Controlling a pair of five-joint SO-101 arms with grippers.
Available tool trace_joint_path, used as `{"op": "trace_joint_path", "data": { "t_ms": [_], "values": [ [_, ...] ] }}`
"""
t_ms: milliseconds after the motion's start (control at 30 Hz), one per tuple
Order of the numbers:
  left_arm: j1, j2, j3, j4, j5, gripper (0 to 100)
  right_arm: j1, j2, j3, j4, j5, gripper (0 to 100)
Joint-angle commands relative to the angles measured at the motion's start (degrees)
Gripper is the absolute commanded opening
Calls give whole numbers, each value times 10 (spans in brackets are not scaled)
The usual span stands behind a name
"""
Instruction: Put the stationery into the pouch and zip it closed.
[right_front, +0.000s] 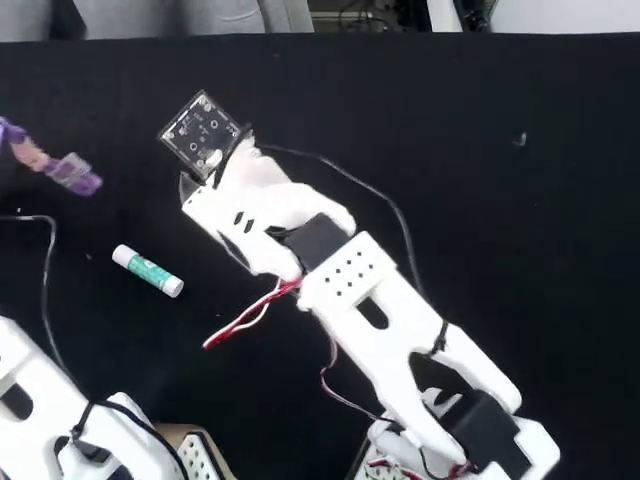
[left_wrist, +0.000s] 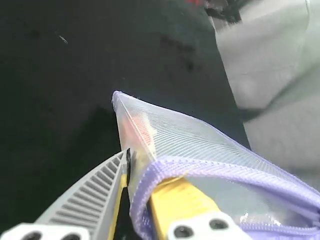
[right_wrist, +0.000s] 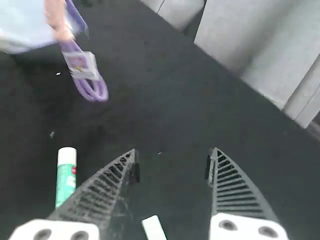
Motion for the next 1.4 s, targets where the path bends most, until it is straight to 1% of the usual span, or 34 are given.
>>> {"op": "trace_joint_path", "data": {
  "t_ms": [0,167,300,433,533,700,767,1000,1300,1367],
  "values": [
    [-30,-6,-46,-14,6,28,-39,29,19,-57,1,218],
    [-52,-8,-51,-14,6,28,-66,100,21,-87,1,218],
    [-71,-6,-58,-14,6,28,-75,153,-2,-87,1,218],
    [-83,-6,-61,-14,8,28,-98,200,-16,-88,1,218],
    [-87,-6,-62,-14,25,28,-119,234,-30,-87,1,218],
    [-89,-6,-63,-16,25,28,-136,292,-58,-86,1,218],
    [-90,-6,-57,-29,25,28,-136,319,-76,-84,1,218],
    [-90,-6,-57,-33,25,28,-140,404,-186,7,1,218],
    [-90,-7,-57,-31,25,28,-144,515,-325,91,3,217],
    [-90,-8,-57,-30,25,28,-142,538,-360,113,4,193]
  ]
}}
